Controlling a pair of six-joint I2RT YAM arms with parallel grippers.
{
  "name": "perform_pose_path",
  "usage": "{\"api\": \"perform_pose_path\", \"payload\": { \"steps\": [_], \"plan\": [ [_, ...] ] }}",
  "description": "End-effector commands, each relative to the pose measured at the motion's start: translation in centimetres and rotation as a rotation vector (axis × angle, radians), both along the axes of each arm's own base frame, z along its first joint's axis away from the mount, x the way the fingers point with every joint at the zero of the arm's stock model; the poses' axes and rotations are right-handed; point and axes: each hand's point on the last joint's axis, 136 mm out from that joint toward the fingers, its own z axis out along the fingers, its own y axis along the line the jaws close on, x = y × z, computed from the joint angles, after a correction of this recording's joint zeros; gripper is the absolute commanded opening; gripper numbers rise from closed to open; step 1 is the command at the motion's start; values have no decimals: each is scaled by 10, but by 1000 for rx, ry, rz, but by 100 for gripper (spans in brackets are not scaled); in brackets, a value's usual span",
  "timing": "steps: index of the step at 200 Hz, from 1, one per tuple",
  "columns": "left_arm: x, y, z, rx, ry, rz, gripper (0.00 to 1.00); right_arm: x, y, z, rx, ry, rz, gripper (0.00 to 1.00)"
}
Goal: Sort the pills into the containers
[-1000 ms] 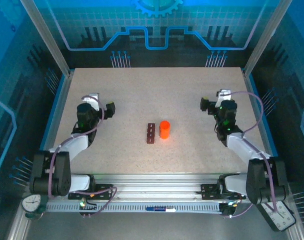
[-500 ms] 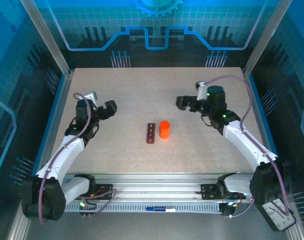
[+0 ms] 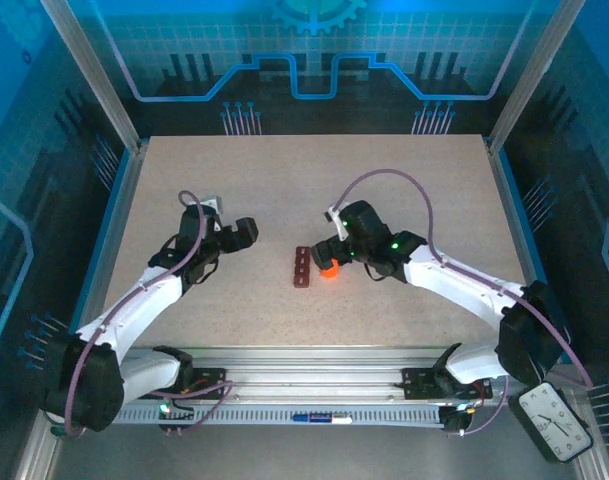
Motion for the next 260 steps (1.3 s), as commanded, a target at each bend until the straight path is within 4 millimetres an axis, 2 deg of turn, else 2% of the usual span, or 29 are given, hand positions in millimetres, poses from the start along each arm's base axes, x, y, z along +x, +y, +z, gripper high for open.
{"api": "perform_pose_path", "payload": {
  "steps": [1,57,135,164,175,181,225,260],
  "plan": [
    [5,-2,8,-14,-16,20,99,-1,-2,-18,-80,-12,-5,100],
    [7,-4,8,-24,-25,19,99,10,-1,-57,-167,-28,-56,100],
    [5,-5,8,-21,-29,10,99,30,-14,-93,-258,-79,-168,100],
    [7,-8,10,-30,-38,3,99,35,-25,-96,-279,-92,-203,100],
    [7,-9,10,-35,-39,3,99,40,-31,-91,-275,-104,-229,100],
    [7,-9,9,-36,-37,1,99,35,-41,-99,-292,-88,-238,100],
    [6,-13,7,-42,-37,-10,99,39,-83,-98,-249,-56,-334,100],
    [5,-15,5,-45,-34,-18,99,38,-88,-85,-188,-33,-299,100]
  ]
}}
